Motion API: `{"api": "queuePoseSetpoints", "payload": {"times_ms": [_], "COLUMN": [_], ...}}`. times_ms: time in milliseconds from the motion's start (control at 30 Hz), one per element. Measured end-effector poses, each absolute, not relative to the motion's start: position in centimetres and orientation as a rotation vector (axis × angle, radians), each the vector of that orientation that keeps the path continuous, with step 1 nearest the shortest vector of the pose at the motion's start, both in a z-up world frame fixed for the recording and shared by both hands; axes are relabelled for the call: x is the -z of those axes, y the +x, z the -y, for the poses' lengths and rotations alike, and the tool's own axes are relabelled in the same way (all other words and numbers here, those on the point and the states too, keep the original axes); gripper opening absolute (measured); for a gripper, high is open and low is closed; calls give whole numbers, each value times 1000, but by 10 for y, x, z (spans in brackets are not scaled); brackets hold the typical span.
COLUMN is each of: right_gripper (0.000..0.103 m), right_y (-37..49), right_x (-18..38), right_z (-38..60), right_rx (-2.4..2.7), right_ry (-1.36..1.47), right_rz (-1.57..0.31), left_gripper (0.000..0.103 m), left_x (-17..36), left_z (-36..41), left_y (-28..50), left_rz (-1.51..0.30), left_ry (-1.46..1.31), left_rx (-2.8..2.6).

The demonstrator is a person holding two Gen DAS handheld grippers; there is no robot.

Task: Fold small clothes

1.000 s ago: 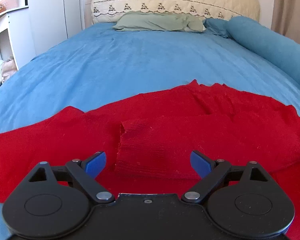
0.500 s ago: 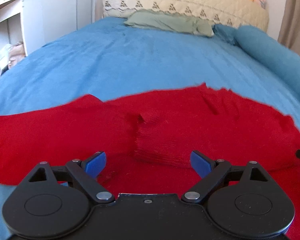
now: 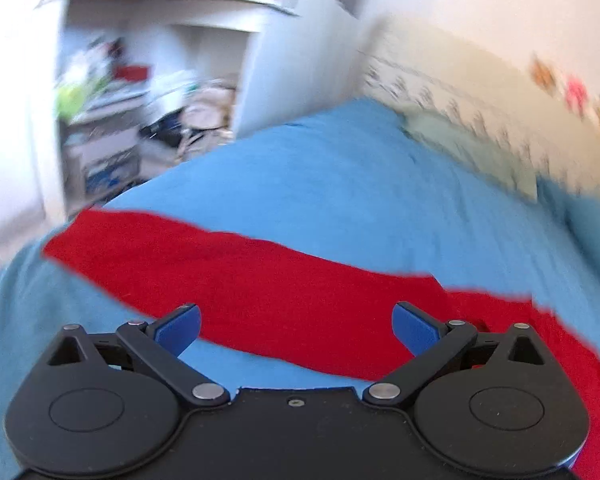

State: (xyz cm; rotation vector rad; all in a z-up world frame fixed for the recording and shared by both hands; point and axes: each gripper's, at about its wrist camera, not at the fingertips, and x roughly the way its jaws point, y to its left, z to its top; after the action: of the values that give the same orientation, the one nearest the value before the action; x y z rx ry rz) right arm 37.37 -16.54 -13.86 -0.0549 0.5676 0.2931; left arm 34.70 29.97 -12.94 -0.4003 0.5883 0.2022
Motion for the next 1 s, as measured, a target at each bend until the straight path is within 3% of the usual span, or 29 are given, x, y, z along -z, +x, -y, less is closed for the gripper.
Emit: {"api": "queuePoseSetpoints", "payload": {"times_ms": [233,333,400,533,633,700,1000], "right_gripper": [103,103,103,103,103,103,103], "right_y": [373,376,377,384,390,392,396], "right_x": [167,176,180,187,194,198,205], "right_z": [102,81,70,50,41,37,39], "right_rx": [-353,-372,-382,-383,-378,-377,-356], "right_ry": [-73,-88,-103,-133,-154,-155,-120], "right_rz": [-614,-615,-609,-610,-607,-609,-620], "left_gripper": [98,89,77,71,43,9,4], "left_x": [161,171,175,176,178,180,160], "left_z": [-390,-412,-421,-427,-430,-433,-420], "left_y": [332,333,338,354,363,366,367], "left_rz": [-513,-519,-515,-514,-530,-543,-538], "left_ry": [-679,-734,-720,-655,-616,-610,-529], "left_rx": [-325,-364,-374,-386,-437,-473,-451]}}
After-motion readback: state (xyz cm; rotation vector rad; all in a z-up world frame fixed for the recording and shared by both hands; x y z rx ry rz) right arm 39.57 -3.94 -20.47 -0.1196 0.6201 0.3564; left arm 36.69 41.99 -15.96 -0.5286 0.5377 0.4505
